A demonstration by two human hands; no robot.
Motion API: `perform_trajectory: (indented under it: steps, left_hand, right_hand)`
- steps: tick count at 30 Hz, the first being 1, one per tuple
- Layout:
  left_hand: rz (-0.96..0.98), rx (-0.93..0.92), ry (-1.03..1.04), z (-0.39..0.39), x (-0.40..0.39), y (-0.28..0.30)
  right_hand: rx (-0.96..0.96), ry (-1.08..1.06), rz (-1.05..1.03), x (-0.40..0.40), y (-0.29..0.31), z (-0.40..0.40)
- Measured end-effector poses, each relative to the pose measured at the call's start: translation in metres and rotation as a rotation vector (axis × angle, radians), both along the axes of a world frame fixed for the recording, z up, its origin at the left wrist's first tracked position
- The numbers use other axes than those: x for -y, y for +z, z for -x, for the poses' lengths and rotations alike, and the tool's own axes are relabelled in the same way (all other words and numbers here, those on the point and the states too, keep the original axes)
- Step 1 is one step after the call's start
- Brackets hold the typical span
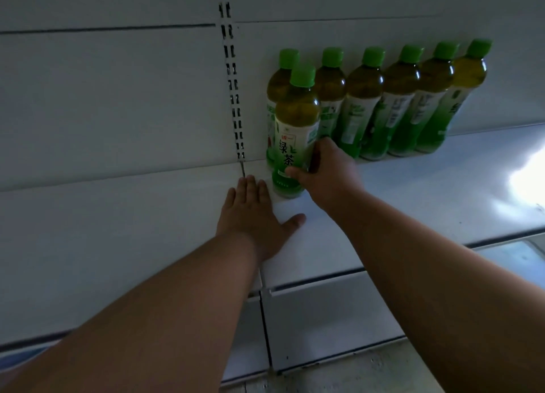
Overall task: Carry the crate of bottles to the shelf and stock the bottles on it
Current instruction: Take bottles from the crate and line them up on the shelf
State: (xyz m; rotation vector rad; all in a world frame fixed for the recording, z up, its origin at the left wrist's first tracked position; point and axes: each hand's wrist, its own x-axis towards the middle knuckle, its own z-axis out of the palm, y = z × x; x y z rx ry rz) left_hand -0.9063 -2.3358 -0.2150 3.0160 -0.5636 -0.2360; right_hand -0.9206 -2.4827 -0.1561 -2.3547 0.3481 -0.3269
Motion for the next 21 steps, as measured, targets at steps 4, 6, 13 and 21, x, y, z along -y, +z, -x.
perform_trajectory:
  steps: [4,6,13,21]
  left_hand:
    - [0.033,-0.008,-0.014,0.0,-0.002,0.0]
    - [0.057,-0.008,-0.018,0.001,-0.005,0.002]
    - [0.2,0.177,-0.257,0.078,0.002,0.039]
    - [0.238,0.09,-0.825,0.264,0.061,0.065]
  right_hand:
    - [0.024,-0.045,0.062,-0.004,-0.004,0.03]
    - [-0.01,-0.056,0.138,0.002,0.001,0.053]
    - [-0.341,-0.171,0.38,0.029,0.032,0.174]
    - [-0.566,-0.557,0.374,0.022,0.038,0.396]
